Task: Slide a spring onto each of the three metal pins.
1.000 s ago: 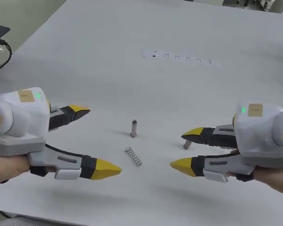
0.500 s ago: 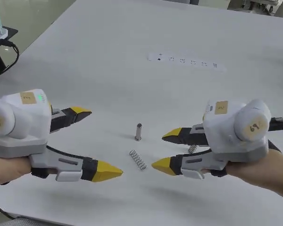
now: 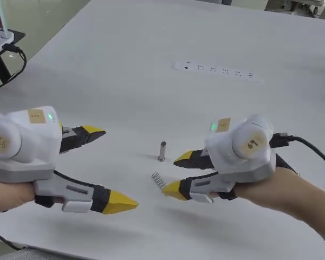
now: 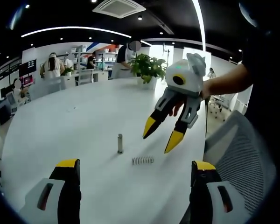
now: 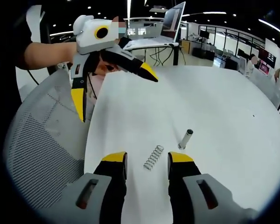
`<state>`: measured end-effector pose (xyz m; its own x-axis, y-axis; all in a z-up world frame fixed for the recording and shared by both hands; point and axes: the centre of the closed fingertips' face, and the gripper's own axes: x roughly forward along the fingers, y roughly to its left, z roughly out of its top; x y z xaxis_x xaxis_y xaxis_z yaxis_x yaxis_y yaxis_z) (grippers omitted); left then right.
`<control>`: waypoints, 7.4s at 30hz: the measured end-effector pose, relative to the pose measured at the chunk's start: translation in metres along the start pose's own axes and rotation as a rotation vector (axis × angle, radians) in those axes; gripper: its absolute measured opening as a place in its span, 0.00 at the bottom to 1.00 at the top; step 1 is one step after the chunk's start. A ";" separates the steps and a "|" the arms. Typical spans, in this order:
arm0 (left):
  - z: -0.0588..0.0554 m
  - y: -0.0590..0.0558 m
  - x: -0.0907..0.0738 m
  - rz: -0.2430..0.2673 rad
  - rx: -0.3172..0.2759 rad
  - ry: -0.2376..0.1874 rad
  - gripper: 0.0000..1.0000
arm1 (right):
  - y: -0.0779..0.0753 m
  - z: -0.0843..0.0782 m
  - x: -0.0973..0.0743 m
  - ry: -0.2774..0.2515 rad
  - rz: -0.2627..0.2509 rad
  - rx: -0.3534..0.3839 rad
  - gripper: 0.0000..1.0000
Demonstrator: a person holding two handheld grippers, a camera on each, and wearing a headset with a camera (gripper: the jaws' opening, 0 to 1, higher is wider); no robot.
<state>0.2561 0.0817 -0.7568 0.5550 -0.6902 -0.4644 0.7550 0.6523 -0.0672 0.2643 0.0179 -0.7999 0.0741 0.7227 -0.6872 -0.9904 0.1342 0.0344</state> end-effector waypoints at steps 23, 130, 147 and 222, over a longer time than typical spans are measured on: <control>0.000 0.005 -0.005 0.028 -0.013 -0.008 0.94 | -0.012 -0.020 0.033 0.098 -0.050 0.143 0.22; 0.007 -0.044 0.030 -0.187 0.051 -0.002 0.51 | 0.021 0.003 -0.024 0.066 -0.044 -0.273 0.07; 0.012 -0.054 0.036 -0.240 0.059 -0.034 0.27 | 0.029 0.011 -0.022 0.030 -0.017 -0.306 0.07; 0.017 -0.077 0.036 -0.346 0.164 -0.009 0.02 | 0.039 0.011 -0.039 -0.066 0.060 -0.236 0.07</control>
<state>0.2240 0.0012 -0.7531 0.2597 -0.8643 -0.4308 0.9437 0.3217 -0.0765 0.2242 0.0019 -0.7635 0.0138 0.7685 -0.6398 -0.9925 -0.0670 -0.1019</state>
